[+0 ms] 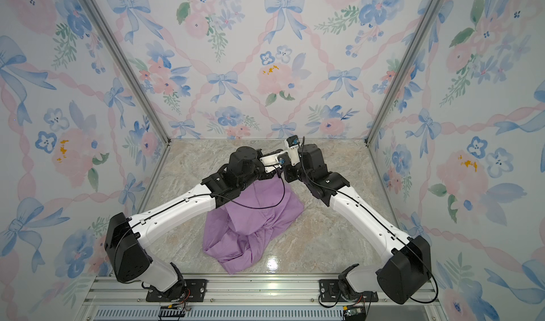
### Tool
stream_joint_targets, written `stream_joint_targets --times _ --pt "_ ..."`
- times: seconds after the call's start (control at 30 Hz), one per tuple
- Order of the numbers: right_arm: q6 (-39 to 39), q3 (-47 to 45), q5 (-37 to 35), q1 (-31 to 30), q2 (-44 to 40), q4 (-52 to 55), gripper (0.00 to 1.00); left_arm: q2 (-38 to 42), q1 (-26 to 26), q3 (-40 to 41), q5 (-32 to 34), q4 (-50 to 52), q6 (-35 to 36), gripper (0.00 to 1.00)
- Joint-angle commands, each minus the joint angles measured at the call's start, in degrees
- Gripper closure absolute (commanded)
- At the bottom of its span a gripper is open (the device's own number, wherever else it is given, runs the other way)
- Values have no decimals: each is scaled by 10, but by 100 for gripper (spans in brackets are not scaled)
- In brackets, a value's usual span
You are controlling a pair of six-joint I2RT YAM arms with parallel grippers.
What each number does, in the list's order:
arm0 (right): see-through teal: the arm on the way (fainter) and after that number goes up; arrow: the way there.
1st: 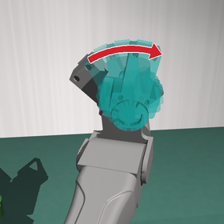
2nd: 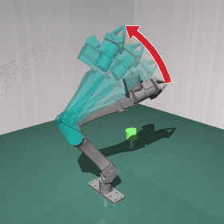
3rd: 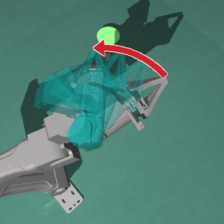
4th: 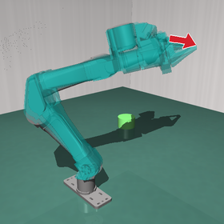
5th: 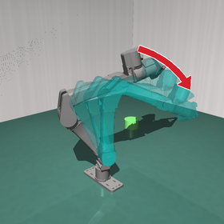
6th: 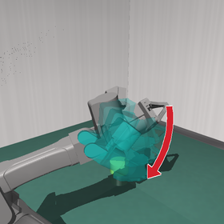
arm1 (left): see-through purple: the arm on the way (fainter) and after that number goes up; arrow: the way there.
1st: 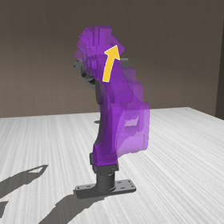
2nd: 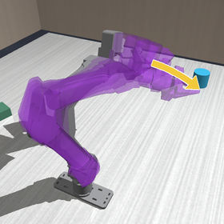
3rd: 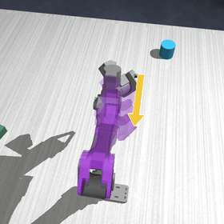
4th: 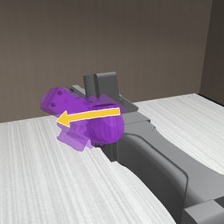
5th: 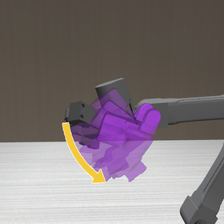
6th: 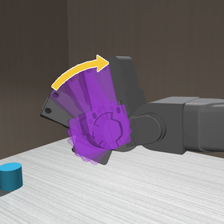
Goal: Remove the belt from the trousers
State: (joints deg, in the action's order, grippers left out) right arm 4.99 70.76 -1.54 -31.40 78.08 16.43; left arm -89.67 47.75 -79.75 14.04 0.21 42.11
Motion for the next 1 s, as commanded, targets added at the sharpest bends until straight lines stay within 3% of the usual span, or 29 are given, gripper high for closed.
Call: stream_joint_targets --times 0.0,0.2,0.47,0.6,0.87,0.97 --pt "37 -10 37 14 5 -17 91 30 -12 -21 -76 -3 -85 100" --pt "61 -45 51 39 11 -43 87 63 -32 -32 -191 -4 -183 100" --pt "74 -70 52 55 34 -60 82 86 -38 -53 -264 -7 -236 100" --pt "79 -85 52 60 37 -72 100 91 -42 -54 -274 -8 -245 100" --pt "79 -92 53 60 34 -75 100 87 -67 -57 -313 -15 -277 100" --pt "78 -93 53 62 44 -72 89 89 -69 -74 -344 -25 -295 100"
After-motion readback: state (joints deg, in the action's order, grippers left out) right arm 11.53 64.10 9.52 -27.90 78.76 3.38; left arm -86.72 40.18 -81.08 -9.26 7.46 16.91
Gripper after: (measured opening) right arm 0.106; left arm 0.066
